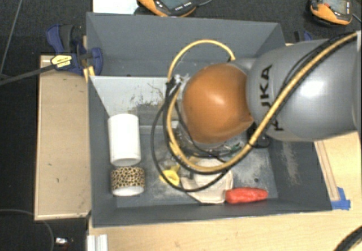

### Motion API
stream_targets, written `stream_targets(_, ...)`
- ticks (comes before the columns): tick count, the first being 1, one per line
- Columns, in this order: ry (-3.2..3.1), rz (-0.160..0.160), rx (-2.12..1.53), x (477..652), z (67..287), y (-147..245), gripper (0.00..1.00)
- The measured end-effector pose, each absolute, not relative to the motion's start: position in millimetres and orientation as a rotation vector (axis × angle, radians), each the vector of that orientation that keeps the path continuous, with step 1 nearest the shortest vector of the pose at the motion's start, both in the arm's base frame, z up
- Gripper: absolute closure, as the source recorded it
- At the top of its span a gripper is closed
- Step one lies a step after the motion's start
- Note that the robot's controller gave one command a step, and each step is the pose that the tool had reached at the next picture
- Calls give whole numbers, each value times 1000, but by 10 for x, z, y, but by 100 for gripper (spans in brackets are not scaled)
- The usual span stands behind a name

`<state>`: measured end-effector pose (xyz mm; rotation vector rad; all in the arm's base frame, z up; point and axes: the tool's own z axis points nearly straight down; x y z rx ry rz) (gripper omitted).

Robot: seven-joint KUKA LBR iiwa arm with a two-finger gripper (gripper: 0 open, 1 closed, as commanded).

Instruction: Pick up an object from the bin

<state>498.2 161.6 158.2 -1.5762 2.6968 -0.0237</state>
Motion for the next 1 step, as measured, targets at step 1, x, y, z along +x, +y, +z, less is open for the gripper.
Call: stream_targets(1,2700,-23,-1570,4980,1717,1616,100)
